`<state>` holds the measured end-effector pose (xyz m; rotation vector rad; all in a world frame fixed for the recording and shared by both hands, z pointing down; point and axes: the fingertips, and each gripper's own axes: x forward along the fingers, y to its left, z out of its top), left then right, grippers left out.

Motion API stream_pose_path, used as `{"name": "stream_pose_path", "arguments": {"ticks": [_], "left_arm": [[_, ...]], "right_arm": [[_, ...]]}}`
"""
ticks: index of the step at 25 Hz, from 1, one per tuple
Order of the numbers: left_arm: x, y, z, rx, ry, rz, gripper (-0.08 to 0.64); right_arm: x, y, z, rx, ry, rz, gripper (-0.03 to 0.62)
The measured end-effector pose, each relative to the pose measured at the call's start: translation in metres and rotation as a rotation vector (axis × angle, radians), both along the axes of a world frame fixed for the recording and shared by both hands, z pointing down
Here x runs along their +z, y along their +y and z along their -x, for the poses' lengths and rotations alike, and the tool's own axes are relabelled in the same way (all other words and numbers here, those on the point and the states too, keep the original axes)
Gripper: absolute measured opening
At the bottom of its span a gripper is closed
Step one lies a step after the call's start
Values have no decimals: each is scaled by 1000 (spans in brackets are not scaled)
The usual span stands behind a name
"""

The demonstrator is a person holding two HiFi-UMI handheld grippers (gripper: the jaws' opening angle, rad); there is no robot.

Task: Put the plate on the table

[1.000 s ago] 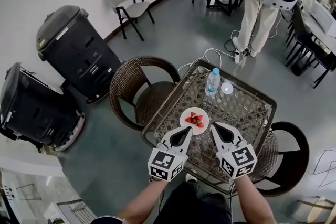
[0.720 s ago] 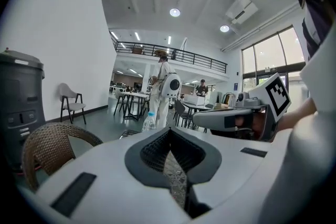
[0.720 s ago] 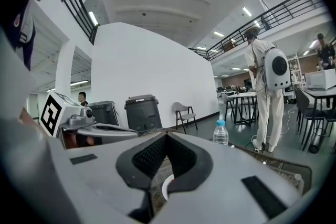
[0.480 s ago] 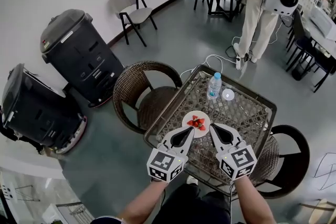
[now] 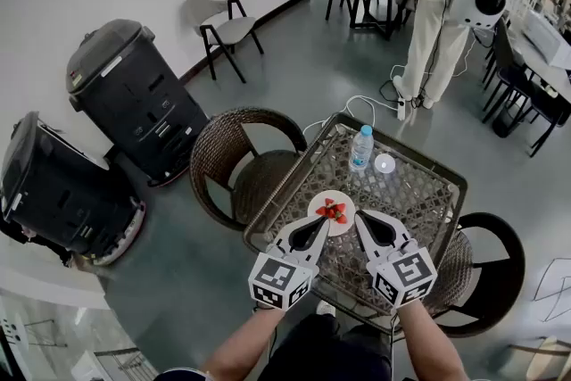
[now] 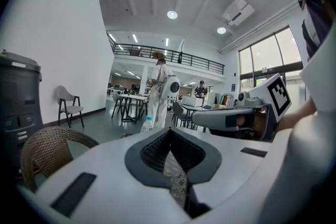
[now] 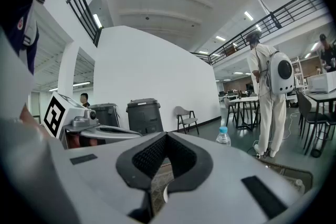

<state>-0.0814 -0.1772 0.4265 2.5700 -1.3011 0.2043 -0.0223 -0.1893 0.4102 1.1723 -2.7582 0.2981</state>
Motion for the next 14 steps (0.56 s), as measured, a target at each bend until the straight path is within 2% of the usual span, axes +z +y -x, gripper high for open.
{"name": "stream_pose_path", "arguments": {"ticks": [14], "left_arm": [[-5,6,-4,8,-1,-11,8]], "right_arm": [[-6,7,-3,-2,-3,-15,5]]}}
